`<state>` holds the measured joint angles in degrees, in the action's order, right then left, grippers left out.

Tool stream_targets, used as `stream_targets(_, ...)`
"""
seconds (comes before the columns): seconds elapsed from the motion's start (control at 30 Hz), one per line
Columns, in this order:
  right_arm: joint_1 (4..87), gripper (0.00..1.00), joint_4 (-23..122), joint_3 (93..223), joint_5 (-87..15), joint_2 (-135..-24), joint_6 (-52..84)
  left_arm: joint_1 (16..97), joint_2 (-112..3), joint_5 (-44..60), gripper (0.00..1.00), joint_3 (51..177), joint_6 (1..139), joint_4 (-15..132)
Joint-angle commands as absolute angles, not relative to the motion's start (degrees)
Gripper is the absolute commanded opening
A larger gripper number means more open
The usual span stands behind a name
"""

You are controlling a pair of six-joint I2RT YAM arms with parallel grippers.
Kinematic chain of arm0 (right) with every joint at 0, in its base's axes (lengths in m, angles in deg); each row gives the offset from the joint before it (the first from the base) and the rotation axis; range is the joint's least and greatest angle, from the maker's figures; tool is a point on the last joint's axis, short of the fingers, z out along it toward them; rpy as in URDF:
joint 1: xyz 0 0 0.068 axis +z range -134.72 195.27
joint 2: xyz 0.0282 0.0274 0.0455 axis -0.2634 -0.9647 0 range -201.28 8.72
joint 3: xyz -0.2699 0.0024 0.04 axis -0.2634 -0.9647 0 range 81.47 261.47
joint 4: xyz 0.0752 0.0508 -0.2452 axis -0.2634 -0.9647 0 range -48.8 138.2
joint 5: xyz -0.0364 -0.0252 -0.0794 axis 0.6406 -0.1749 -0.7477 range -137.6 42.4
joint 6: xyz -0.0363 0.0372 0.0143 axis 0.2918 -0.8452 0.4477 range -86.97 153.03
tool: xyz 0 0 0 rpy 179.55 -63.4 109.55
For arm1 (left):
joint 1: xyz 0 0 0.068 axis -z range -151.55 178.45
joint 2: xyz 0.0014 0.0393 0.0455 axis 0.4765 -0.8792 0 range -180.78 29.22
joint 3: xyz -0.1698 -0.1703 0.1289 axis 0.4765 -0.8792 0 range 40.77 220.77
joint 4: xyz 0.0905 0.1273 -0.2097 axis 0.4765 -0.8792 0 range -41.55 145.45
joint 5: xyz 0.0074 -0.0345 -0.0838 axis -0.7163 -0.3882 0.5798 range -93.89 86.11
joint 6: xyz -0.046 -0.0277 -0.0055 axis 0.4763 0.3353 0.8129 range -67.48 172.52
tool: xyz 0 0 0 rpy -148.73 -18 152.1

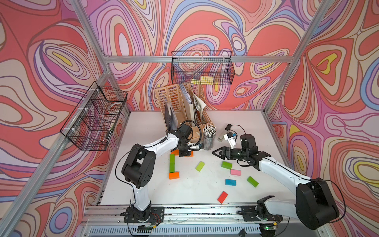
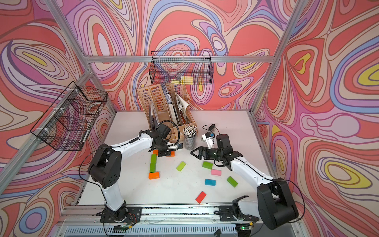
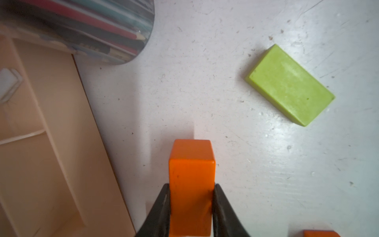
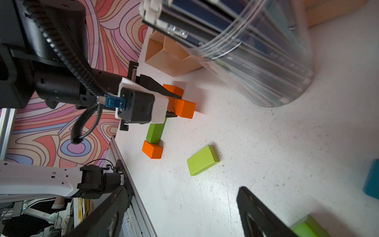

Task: Assemble the letter c with building blocks
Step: Place the building block at the center of the board.

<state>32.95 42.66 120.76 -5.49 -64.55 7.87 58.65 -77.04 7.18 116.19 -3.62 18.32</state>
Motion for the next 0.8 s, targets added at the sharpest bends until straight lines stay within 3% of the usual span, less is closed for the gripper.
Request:
stream_targets(0.0,33.1,0.88,43.6,120.1,-5.0,-64.6,7.8,58.1,-78.8,5.8,0.16,118.5,-6.2,16.9)
stream_targets(0.77,33.1,0.88,43.7,120.1,-4.8,-64.5,8.0,56.0,-81.6,4.7,0.19,120.3,-8.2,13.8)
